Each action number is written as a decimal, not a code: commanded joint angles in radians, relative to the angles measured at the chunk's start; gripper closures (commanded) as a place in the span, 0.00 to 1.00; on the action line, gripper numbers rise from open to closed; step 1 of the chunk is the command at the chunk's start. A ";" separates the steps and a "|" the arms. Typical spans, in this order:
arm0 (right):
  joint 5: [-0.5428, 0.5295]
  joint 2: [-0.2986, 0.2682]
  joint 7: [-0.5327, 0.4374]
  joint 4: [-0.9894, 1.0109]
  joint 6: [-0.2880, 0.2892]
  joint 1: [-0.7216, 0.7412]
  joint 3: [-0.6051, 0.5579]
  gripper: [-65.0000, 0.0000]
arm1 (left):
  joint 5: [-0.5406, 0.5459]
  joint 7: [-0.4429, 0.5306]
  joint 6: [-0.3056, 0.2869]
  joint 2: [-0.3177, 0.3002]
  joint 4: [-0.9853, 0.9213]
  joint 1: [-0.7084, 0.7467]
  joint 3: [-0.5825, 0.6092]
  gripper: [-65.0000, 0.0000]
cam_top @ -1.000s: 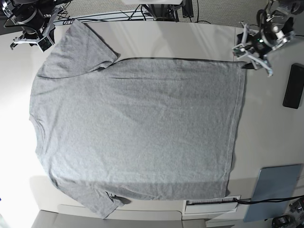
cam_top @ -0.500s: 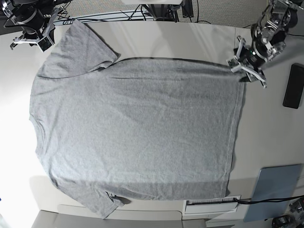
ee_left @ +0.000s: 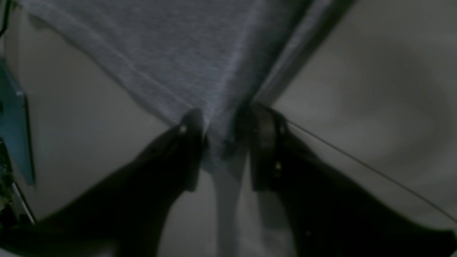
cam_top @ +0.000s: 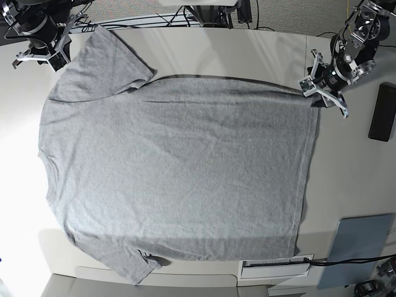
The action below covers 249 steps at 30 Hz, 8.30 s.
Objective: Fold the T-shirt properly
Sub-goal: 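Move both grippers down to the shirt's shoulder corners, then grasp the shoulder corners with both grippers, then pull the shoulder edge back and fold it over the shirt body, then lay the folded shoulder edge flat and open both grippers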
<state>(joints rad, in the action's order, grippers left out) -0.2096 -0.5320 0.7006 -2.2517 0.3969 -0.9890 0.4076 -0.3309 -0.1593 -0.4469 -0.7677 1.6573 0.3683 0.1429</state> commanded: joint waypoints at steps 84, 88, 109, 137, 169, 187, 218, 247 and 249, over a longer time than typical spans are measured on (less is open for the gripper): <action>0.581 -0.200 -0.021 0.422 0.156 0.473 -0.672 1.00 | -0.006 -0.042 -0.138 -0.008 -0.008 0.017 0.006 1.00; 0.582 -0.219 0.008 0.380 0.086 0.455 -0.672 1.00 | -0.006 -0.045 -0.140 -0.017 0.010 0.029 0.005 1.00; 0.562 -0.296 0.066 0.104 0.035 -0.045 -0.380 1.00 | 0.127 -0.253 -0.112 -0.086 0.244 0.283 0.005 1.00; 0.673 -0.293 0.065 0.099 -0.163 -0.042 -0.380 1.00 | 0.311 -0.289 -0.115 -0.091 0.296 0.341 -0.154 1.00; 0.506 -0.290 -0.045 0.338 -0.161 0.592 -0.575 1.00 | 0.391 -0.222 -0.074 0.126 0.101 0.001 -0.196 1.00; 0.498 -0.291 -0.051 0.448 -0.161 0.790 -0.677 1.00 | 0.388 -0.222 -0.074 0.144 -0.002 -0.139 -0.196 1.00; 0.488 -0.291 -0.054 0.493 -0.200 0.793 -0.677 0.62 | 0.388 -0.221 -0.073 0.144 -0.004 -0.138 -0.196 0.81; 0.291 -0.040 0.036 0.491 -0.493 0.673 -0.371 1.00 | 0.855 -0.358 -0.127 0.365 0.048 0.005 -0.474 0.99; 0.224 -0.018 0.035 0.494 -0.426 0.673 -0.328 1.00 | 0.840 -0.357 -0.082 0.404 0.047 0.005 -0.473 0.99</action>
<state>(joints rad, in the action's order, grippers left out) -0.0021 -0.5323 0.7528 -1.7466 -0.0113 -0.3214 0.0700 0.4950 -0.5388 -0.5190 -0.3504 1.6905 0.3779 -0.3229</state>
